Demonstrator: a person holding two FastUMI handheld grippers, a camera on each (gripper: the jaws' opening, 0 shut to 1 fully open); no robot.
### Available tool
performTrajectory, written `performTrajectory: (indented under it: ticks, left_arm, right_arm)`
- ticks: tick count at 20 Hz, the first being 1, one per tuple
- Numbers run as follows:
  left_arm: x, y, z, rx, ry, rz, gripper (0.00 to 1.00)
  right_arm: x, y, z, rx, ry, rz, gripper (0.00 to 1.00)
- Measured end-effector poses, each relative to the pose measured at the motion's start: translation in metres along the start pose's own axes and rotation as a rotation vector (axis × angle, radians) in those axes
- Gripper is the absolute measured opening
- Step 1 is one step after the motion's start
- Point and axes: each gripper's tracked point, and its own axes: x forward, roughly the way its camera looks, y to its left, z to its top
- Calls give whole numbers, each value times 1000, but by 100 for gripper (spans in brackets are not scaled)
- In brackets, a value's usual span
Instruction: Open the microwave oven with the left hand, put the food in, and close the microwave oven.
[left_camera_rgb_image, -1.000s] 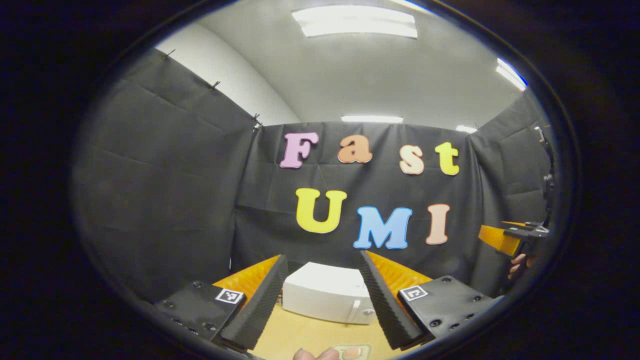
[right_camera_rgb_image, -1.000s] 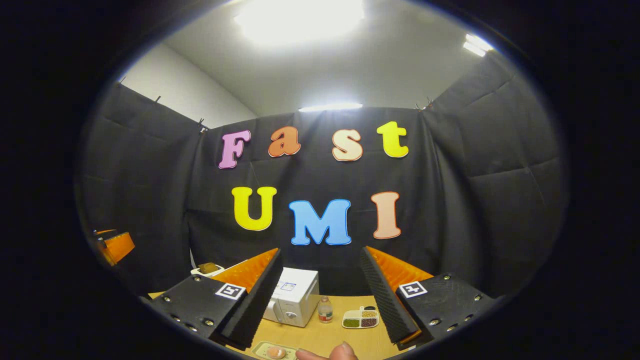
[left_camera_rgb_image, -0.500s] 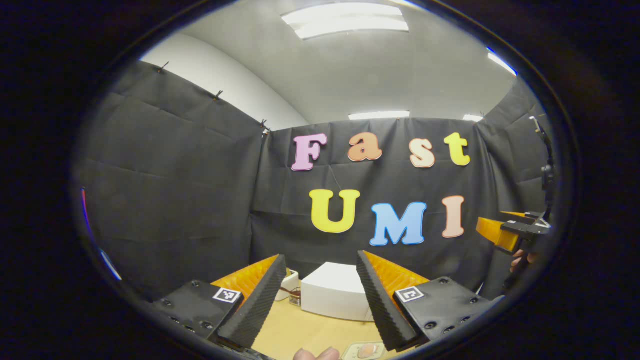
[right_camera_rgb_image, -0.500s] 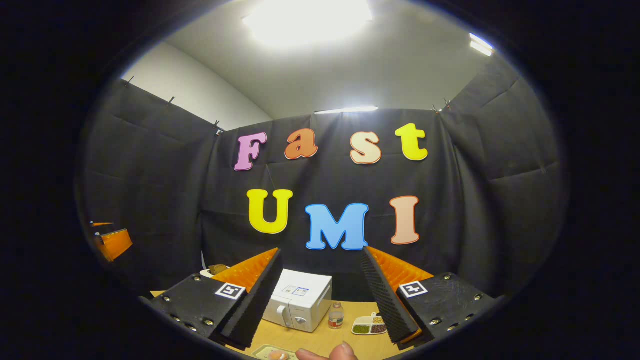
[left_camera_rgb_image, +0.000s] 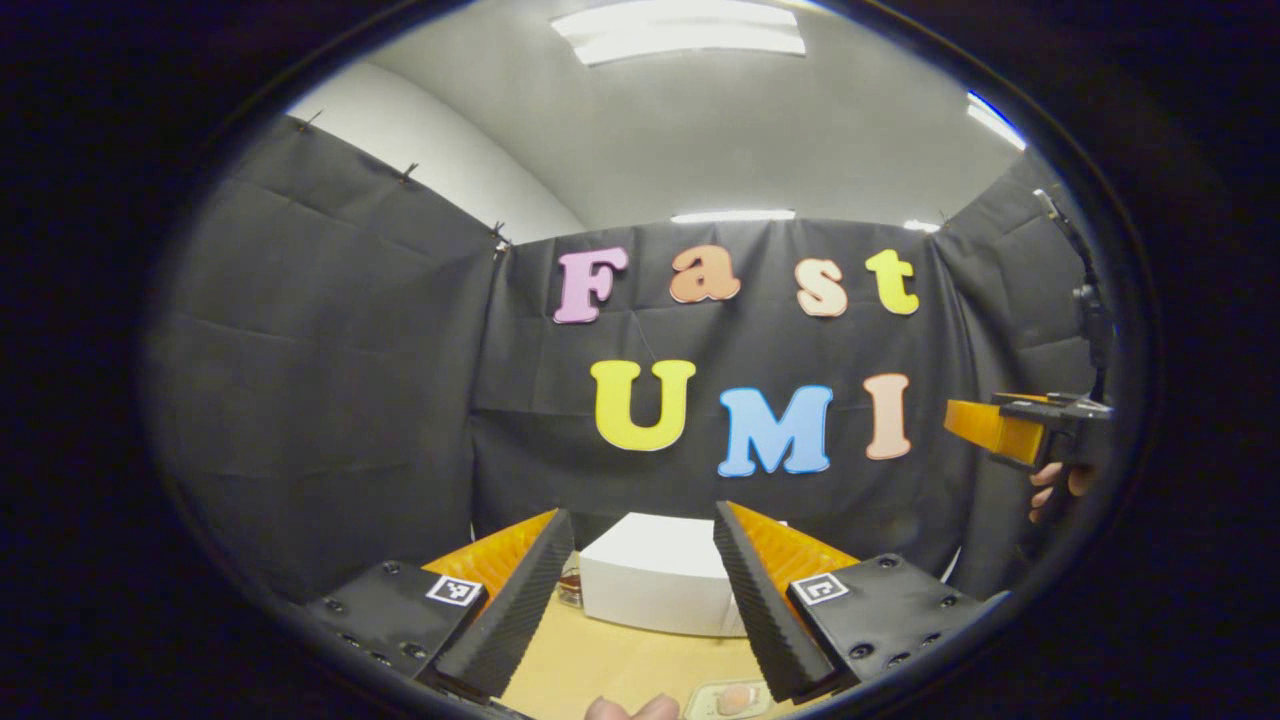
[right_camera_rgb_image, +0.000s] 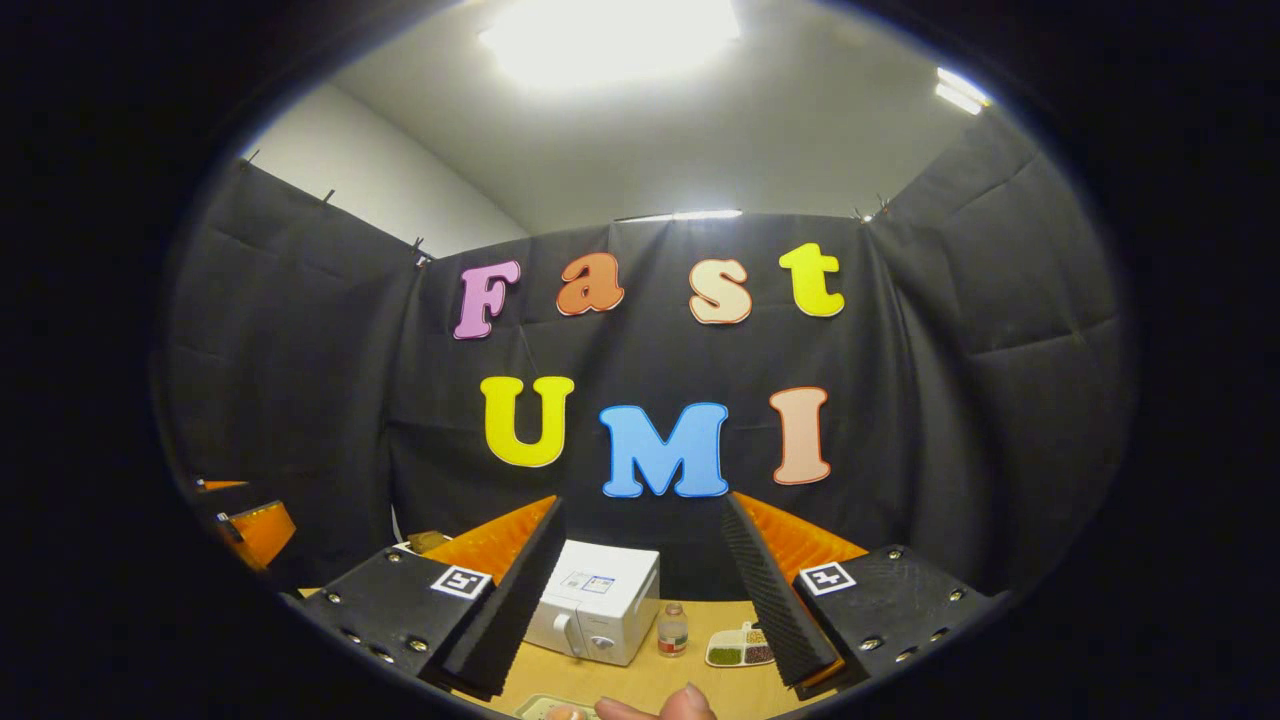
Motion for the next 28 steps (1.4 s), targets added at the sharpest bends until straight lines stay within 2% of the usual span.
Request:
performTrajectory:
  ticks: [3,11,15,17,22,25,26,27,28]
  left_arm:
    - [34,1,-25,8,22,-60,94]
    - [118,-29,-104,32,61,-274,94]
    - [143,-53,-152,29,95,-363,96]
    - [155,-67,-181,34,116,-399,94]
    - [182,-95,-242,39,165,-446,94]
    - [198,-111,-278,62,194,-459,99]
    - [203,-114,-289,66,200,-457,94]
    - [208,-119,-299,63,206,-457,94]
    - [212,-123,-311,63,219,-456,99]
  right_arm:
    - [11,8,-3,40,18,-44,96]
    - [31,9,-11,40,51,-182,96]
    - [38,5,-4,-7,52,-242,96]
    - [40,-1,-1,-33,54,-275,96]
    - [42,-11,-5,-111,92,-324,96]
    - [46,-22,-7,-135,109,-360,96]
    - [46,-26,-9,-144,122,-375,96]
    - [47,-30,-10,-148,130,-386,96]
    - [49,-33,-12,-150,139,-396,96]
